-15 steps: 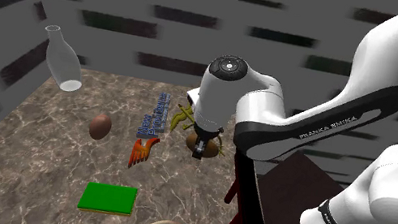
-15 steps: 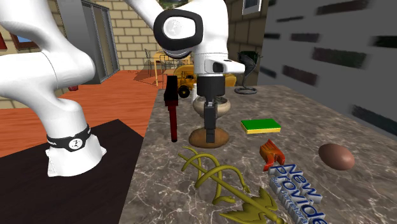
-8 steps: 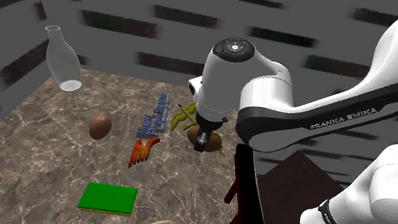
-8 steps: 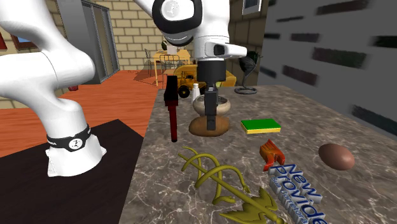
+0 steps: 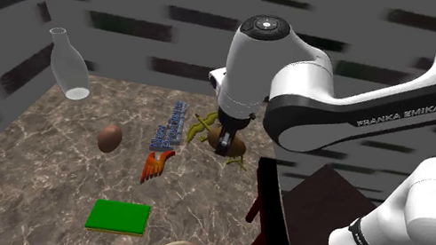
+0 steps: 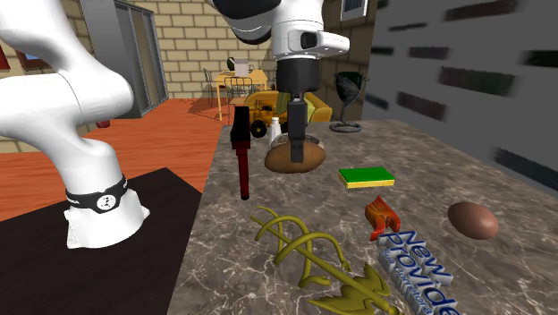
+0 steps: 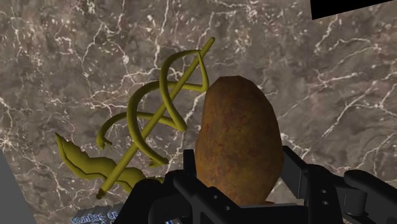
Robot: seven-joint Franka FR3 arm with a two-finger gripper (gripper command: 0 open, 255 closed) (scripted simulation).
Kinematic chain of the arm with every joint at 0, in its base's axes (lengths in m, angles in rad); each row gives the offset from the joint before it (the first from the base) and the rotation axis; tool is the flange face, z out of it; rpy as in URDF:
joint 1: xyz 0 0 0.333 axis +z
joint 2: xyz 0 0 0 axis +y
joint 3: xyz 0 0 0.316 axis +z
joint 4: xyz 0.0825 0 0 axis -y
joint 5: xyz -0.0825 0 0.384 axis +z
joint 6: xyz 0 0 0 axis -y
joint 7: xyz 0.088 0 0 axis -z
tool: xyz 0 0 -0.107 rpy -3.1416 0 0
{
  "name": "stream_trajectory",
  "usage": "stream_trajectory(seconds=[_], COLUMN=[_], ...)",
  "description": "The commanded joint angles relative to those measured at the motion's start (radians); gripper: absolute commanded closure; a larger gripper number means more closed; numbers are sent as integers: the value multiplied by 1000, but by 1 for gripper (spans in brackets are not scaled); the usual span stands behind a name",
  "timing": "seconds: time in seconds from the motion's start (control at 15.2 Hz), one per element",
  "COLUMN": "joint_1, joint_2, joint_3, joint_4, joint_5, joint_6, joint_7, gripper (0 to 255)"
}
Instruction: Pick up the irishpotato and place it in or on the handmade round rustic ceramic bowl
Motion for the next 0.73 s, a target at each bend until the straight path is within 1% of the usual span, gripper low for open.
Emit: stream_trajectory(seconds=[0.0,0.33,0.66], joint_1=[1,5,56], joint_2=[-14,-40,-38], joint_3=[-5,-14,70], joint_4=[17,55,78], joint_5=[10,26,45], joint_6=[-29,-89,-128], joint_7=[-14,-36,84], gripper=[255,255,255])
